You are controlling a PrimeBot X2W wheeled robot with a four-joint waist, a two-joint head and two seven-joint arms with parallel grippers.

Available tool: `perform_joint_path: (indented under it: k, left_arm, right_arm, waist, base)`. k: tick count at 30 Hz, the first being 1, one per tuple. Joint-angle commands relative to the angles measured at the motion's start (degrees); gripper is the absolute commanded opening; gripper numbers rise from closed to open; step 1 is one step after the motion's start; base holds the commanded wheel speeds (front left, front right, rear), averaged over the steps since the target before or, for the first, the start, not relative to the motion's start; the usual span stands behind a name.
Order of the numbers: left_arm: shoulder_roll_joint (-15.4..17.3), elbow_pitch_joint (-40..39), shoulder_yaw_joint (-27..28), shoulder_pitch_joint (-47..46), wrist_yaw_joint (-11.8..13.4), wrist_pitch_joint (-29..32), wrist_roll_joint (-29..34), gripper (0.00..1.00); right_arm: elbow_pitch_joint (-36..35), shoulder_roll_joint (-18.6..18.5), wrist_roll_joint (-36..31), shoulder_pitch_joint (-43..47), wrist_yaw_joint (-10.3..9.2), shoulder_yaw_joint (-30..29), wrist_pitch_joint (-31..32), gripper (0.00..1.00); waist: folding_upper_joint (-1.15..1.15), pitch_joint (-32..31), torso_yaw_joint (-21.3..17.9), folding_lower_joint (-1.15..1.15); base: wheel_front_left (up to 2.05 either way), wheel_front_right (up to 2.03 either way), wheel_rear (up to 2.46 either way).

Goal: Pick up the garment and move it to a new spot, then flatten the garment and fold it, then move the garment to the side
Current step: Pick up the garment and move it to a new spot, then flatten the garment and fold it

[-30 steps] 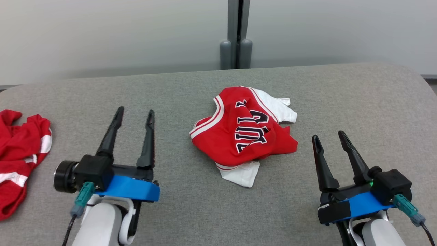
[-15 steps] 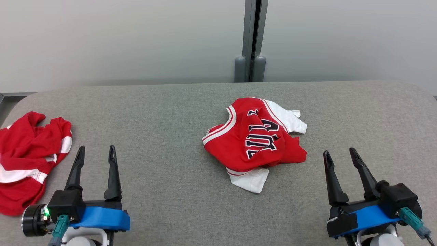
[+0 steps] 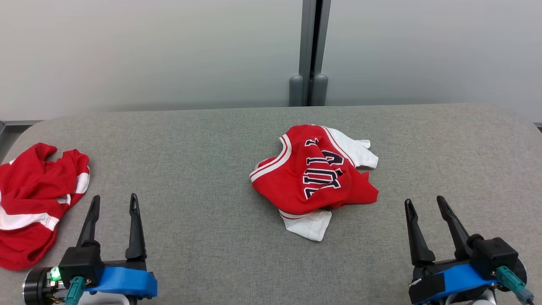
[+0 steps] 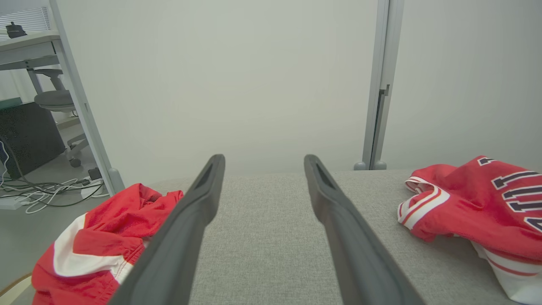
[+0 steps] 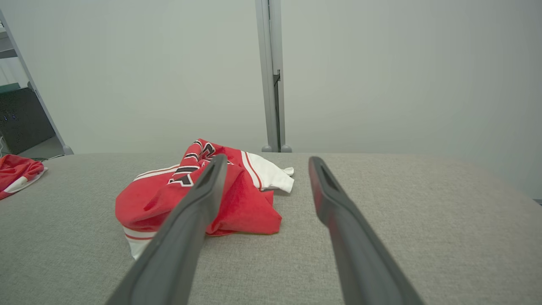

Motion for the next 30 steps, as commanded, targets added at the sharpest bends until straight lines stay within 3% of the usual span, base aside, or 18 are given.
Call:
perform_joint_path:
  k: [1, 30]
  left_arm:
    - [-0.2, 0.0, 0.1, 0.5, -0.3, -0.3, 0.3, 1.0]
    - [-1.1, 0.8, 2.0, -0.4, -1.7, -0.3, 2.2, 1.0]
  right_arm:
    - [0.2, -0.1, -0.1, 0.9, 0.03, -0.1, -0.2, 1.0]
    - [0.8, -0.1, 0.3, 0.4, 0.03, 0.1, -0.2, 1.0]
  waist:
    - [0.0, 0.0, 0.0, 0.0]
    - [0.0, 0.1, -0.2, 0.0]
  base:
    - [0.0, 0.0, 0.0]
    - [0.0, 0.0, 0.0]
